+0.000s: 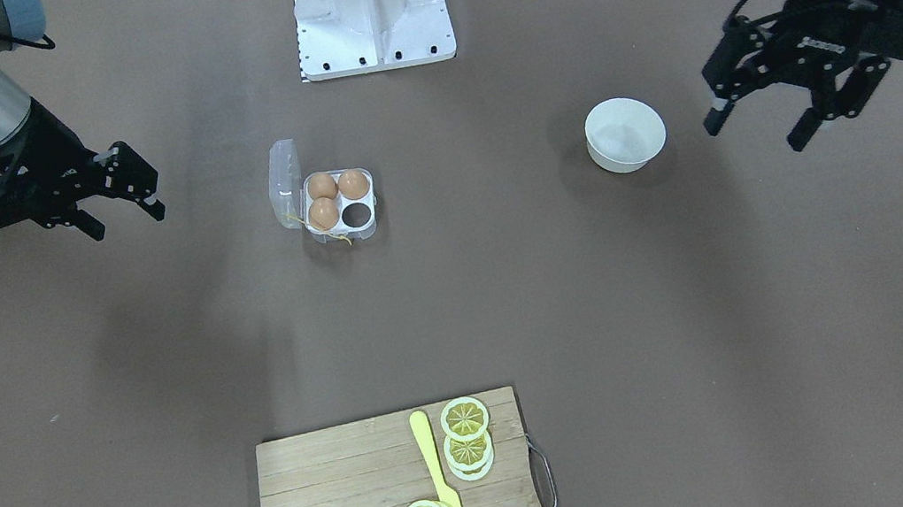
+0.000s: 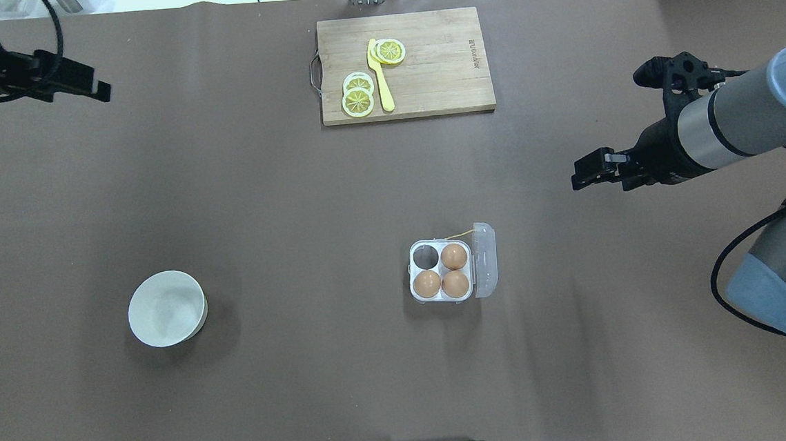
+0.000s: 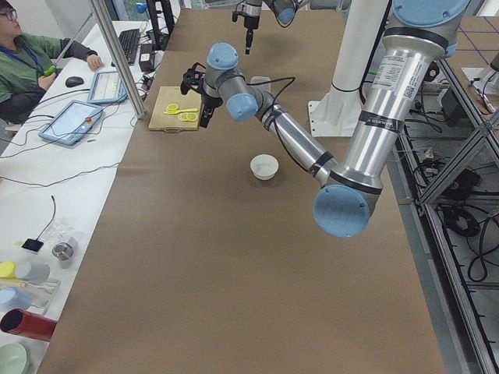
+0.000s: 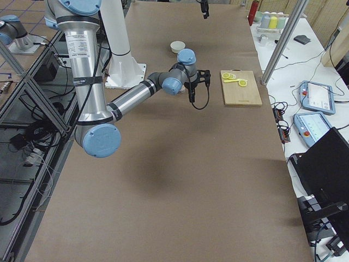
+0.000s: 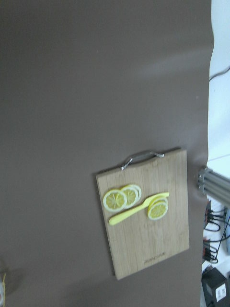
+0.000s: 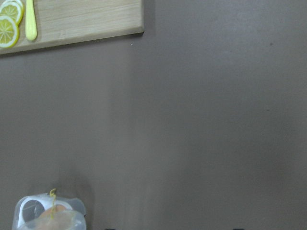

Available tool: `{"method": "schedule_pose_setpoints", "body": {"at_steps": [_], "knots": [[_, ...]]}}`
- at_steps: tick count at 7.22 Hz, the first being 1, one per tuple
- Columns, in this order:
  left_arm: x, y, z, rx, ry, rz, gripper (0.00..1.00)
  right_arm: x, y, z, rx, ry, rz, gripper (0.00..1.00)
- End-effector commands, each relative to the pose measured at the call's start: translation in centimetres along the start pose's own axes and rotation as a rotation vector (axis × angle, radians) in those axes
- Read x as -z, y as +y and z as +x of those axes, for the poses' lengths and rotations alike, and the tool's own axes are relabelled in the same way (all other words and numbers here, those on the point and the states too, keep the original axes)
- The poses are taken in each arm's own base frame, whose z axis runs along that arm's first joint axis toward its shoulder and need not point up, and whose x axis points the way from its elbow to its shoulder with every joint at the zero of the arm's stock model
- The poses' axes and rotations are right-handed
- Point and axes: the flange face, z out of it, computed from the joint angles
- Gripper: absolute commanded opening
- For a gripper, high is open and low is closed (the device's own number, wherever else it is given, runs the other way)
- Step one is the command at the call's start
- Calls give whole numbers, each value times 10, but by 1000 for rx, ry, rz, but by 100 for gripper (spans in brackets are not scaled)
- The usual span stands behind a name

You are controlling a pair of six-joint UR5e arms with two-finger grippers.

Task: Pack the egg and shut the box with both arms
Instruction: 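Push the clear lid down over the eggs with the right gripper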

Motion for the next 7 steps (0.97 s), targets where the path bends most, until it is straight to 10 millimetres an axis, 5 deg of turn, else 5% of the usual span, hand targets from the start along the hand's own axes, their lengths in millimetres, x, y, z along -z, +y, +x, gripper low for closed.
{"method": "schedule_pose_setpoints", "body": {"at_steps": [1,2,4,5,7], "knots": [[8,9,-119,-155,-118,-84,96,-20,39,-29,-11,-9,-32,48],[23,6,-157,-190,-141,-115,96,-30,53,-37,-30,-11,-63,4],[35,7,-237,-213,-150,-156,96,-53,82,-57,16,-5,-87,0],[33,10,-255,-231,-154,-173,96,-60,90,-86,39,-27,-81,0],[29,11,-260,-222,-153,-181,96,-78,101,-145,6,-74,-83,0]]}}
